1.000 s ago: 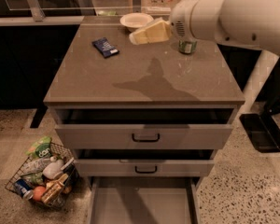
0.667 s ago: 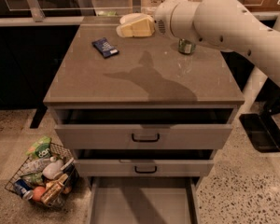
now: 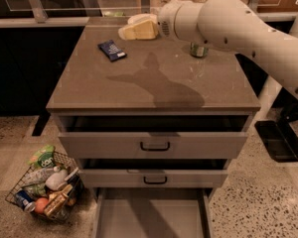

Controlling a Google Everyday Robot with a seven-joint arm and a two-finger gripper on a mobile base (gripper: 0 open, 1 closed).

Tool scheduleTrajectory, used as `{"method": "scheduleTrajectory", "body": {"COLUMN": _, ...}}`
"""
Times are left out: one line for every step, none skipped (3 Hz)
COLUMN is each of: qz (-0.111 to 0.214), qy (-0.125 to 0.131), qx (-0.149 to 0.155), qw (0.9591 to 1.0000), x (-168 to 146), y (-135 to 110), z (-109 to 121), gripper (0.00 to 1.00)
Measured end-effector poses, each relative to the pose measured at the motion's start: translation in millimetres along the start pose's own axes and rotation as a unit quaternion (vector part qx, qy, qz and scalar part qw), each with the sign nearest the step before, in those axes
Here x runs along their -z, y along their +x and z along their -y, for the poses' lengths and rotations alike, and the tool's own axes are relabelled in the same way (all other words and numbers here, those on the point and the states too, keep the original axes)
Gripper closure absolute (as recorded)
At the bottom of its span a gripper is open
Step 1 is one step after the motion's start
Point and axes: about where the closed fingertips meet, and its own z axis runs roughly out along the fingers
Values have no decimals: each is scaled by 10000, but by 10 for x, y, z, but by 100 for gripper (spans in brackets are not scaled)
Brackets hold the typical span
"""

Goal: Place rxbar blueberry into bottom drawer

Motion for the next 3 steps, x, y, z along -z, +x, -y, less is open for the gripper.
{"method": "scheduleTrajectory", "body": {"qz": 36, "qy": -126, "qx": -239, "qw": 9996, "x": -449, "y": 122, "z": -32, "gripper": 0}}
{"method": "scheduleTrajectory", "body": {"qz": 120, "qy": -379, "qx": -431, "qw": 9983, "x": -1051, "y": 353, "z": -152, "gripper": 0}}
{"method": "scheduleTrajectory", "body": {"qz": 172, "qy": -544, "qx": -481, "qw": 9972, "x": -1392, "y": 534, "z": -217, "gripper": 0}}
